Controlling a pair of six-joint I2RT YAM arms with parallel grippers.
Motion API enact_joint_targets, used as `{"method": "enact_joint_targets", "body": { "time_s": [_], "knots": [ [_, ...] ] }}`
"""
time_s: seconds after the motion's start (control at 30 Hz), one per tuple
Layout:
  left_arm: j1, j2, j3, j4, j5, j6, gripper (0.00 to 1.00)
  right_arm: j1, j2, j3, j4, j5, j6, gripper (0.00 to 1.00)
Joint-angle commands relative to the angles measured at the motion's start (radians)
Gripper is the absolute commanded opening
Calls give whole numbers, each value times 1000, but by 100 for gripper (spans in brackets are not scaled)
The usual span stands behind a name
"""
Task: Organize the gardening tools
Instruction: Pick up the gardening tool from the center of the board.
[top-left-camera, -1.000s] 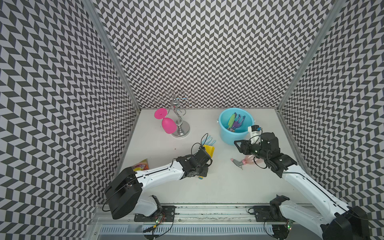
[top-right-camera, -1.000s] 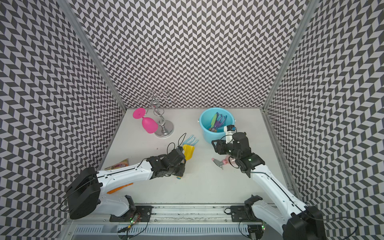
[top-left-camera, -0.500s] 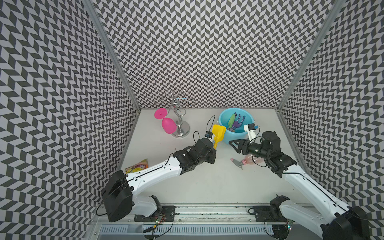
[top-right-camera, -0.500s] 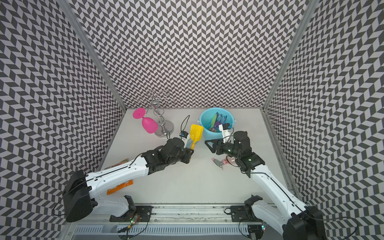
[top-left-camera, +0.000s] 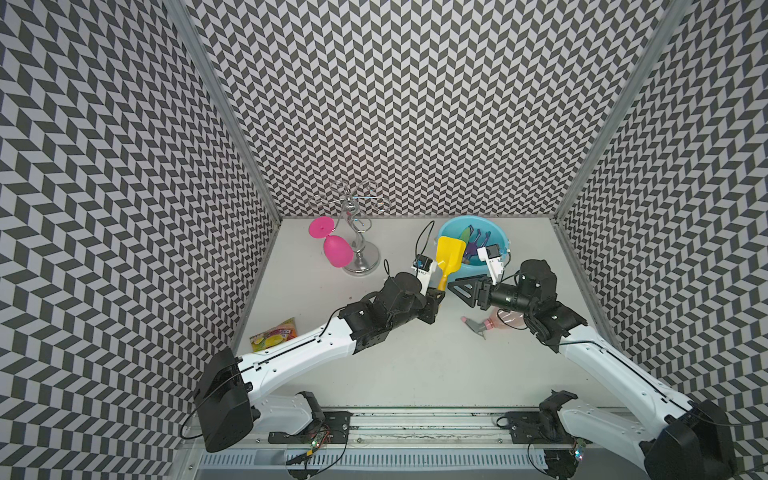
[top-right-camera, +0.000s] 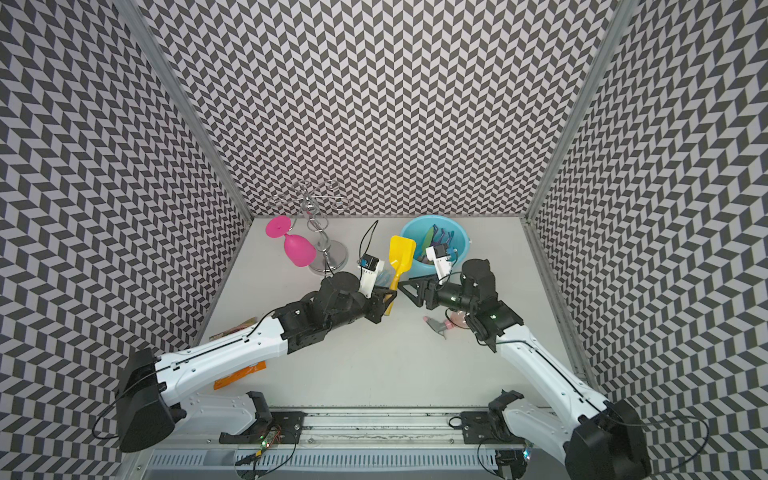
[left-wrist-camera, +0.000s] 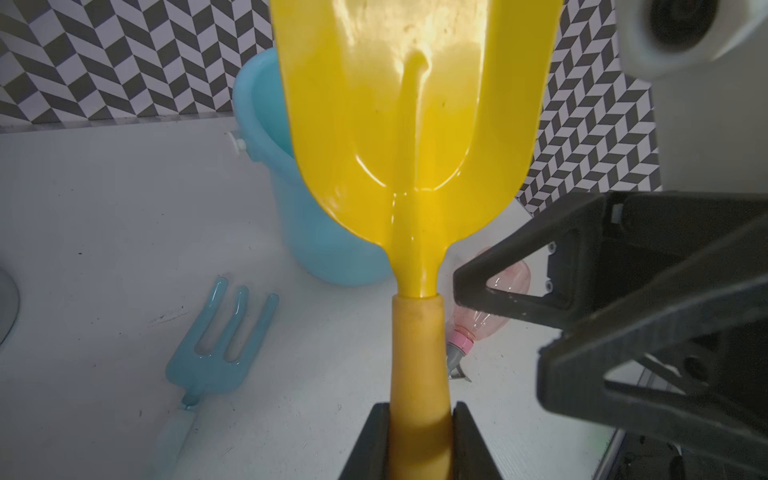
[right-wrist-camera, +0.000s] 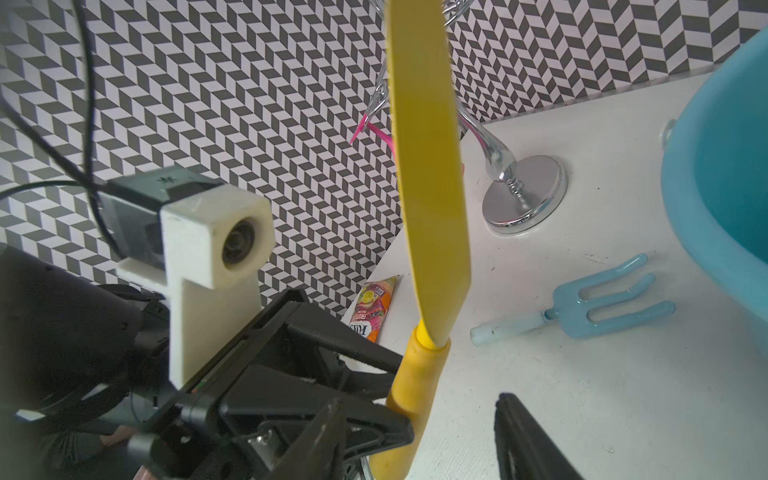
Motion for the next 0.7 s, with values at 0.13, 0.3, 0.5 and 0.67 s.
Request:
{"method": "enact_joint_targets", "body": {
  "time_s": [0.13, 0.3, 0.5, 0.67],
  "knots": [
    [-31, -20, 33, 89, 21, 42, 8, 8, 19, 46, 93, -38, 16, 56],
    [-40, -20, 40, 91, 17, 50, 8, 8, 20, 51, 102, -45, 21, 52],
    [-47, -27, 34, 109, 13, 59, 8, 7, 17, 48, 105, -54, 28, 45],
    [-54, -30, 34, 115, 8, 72, 8, 8, 12, 46, 111, -53, 30, 41]
  ]
}}
